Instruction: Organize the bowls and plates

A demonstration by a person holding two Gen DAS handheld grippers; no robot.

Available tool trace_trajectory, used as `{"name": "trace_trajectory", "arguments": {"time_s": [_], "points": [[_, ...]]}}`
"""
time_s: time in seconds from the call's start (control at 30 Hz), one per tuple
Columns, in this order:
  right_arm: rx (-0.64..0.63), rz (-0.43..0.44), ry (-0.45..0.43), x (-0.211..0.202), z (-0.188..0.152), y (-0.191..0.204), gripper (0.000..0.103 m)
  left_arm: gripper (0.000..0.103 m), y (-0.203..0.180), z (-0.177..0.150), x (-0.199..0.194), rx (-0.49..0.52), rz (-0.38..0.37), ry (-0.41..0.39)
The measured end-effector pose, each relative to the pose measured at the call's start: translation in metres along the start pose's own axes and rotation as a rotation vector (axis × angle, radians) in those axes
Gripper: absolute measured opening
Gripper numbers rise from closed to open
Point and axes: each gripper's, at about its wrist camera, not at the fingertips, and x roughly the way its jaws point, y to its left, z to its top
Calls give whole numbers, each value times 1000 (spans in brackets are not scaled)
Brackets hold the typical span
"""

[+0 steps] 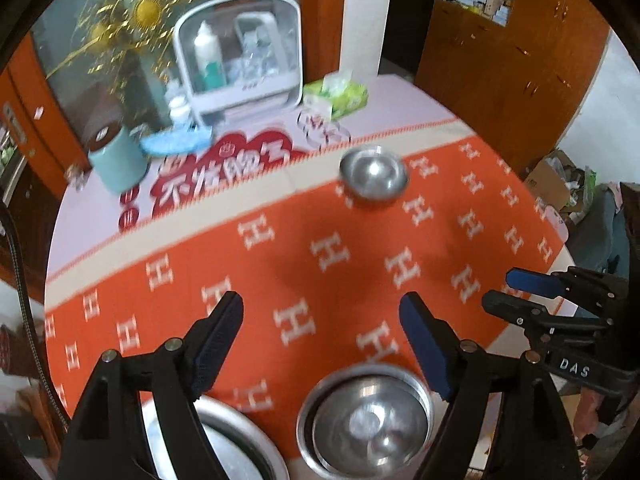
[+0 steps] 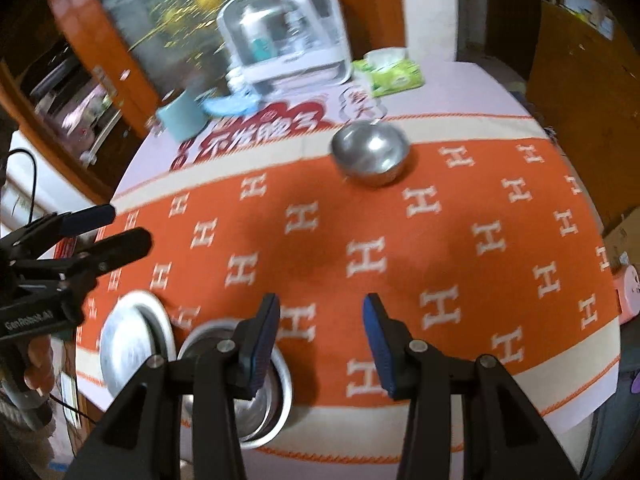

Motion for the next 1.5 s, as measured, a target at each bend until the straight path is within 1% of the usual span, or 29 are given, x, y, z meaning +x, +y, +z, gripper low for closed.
{"name": "trace_trajectory", "arguments": {"time_s": [0.13,0.23,0.3,0.37,0.4,0.5,0.6,0.7,0.8,0.87,0.9,0.97,1.07,1.1,1.23,1.27,1.3,1.33,1.37,1.4,1.43,1.47,1.5], "points": [[54,-26,-34,-5,37,-26,43,83,-2,46,11,8,-7,-32],[107,-42,-57,-4,68,-46,43,83,-4,75,30,1,-21,-27],[129,-42,-65,-2,83,-54,43,83,-4,90,45,-16,-19,-9],[151,-51,-64,6,101,-64,43,83,-4,105,65,-26,-30,4],[157,-54,-62,11,107,-67,43,83,-4,111,76,-32,-20,12],[179,-67,-32,37,126,-79,43,83,-5,125,108,-31,6,27],[191,-86,5,66,137,-89,43,83,-3,131,143,-48,23,65],[204,-103,46,92,141,-96,43,83,2,135,176,-102,-19,125],[224,-88,89,119,143,-102,43,83,3,134,204,-132,-37,169],[249,-91,120,137,145,-107,43,77,1,132,225,-141,-33,207],[260,-93,132,145,145,-110,43,77,0,131,235,-141,-30,227],[284,-85,152,158,147,-114,43,71,0,129,248,-143,-28,245],[301,-86,172,173,149,-117,43,65,-1,127,264,-157,-49,268],[305,-91,177,177,150,-118,40,64,-1,126,269,-162,-55,280],[323,-72,201,188,151,-119,26,54,-3,122,279,-183,-82,298],[326,-68,204,190,152,-119,25,49,-3,122,281,-191,-93,303],[327,-66,206,191,152,-119,21,45,-3,121,283,-197,-102,307],[327,-63,210,193,152,-118,17,38,-4,120,286,-204,-109,314],[327,-59,213,194,151,-118,16,32,-4,119,288,-208,-117,318],[328,-49,212,195,150,-117,12,30,-5,118,289,-213,-130,320],[327,-39,211,195,150,-116,8,23,-6,117,289,-219,-145,317],[323,-34,210,196,150,-113,8,13,-7,117,288,-221,-158,313],[319,-38,205,195,150,-112,8,10,-9,117,287,-221,-170,311]]}}
